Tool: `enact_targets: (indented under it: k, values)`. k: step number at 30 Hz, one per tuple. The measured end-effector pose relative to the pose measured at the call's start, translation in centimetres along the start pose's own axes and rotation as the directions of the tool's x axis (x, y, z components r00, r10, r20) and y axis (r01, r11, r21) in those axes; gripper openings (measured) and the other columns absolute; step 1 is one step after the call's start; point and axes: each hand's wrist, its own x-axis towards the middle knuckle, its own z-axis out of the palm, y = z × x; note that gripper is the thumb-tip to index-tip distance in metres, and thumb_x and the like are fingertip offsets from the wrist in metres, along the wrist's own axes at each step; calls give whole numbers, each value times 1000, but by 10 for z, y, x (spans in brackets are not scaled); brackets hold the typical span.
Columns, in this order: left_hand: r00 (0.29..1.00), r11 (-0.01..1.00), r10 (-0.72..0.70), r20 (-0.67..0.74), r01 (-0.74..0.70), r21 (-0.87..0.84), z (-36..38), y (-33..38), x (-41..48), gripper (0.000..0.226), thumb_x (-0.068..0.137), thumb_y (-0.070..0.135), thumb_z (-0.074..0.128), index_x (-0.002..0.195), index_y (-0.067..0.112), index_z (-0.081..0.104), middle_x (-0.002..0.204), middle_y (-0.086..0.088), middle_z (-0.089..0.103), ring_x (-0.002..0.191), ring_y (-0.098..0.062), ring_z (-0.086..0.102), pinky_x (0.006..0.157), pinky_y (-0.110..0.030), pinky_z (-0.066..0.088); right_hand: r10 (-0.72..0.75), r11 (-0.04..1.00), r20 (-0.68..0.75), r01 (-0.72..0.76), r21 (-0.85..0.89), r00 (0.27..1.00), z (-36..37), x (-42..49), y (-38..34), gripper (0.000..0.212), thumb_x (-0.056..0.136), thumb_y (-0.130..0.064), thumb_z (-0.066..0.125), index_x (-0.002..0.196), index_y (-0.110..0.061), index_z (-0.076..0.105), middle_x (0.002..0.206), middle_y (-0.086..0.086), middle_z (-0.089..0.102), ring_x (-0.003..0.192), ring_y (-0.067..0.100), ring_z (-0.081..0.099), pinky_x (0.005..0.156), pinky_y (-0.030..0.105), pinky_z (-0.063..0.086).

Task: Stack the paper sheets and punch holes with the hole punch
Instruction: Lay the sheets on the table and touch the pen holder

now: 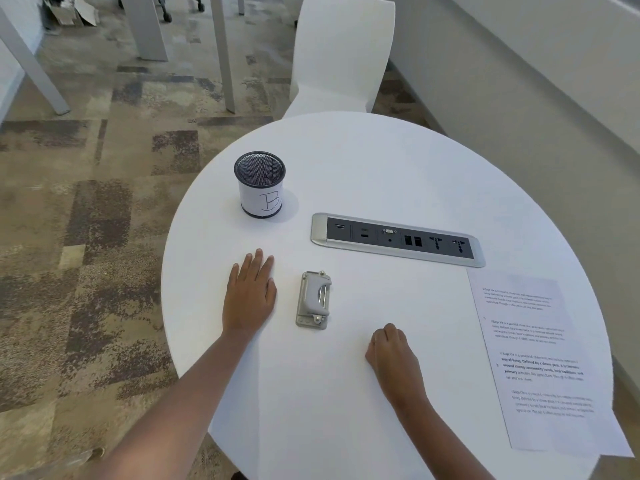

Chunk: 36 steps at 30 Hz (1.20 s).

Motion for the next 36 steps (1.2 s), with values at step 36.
enact_targets:
  k: [36]
  values:
    - [994,1000,25,-109,-26,-5,6,-9,17,41,85,16,53,125,8,58,136,-15,54,125,-32,52,104,-51,39,-73,596,-5,47,801,997,-97,254,-165,27,80,-1,42,54,-9,40,67,14,38,67,20,37,63,28,32]
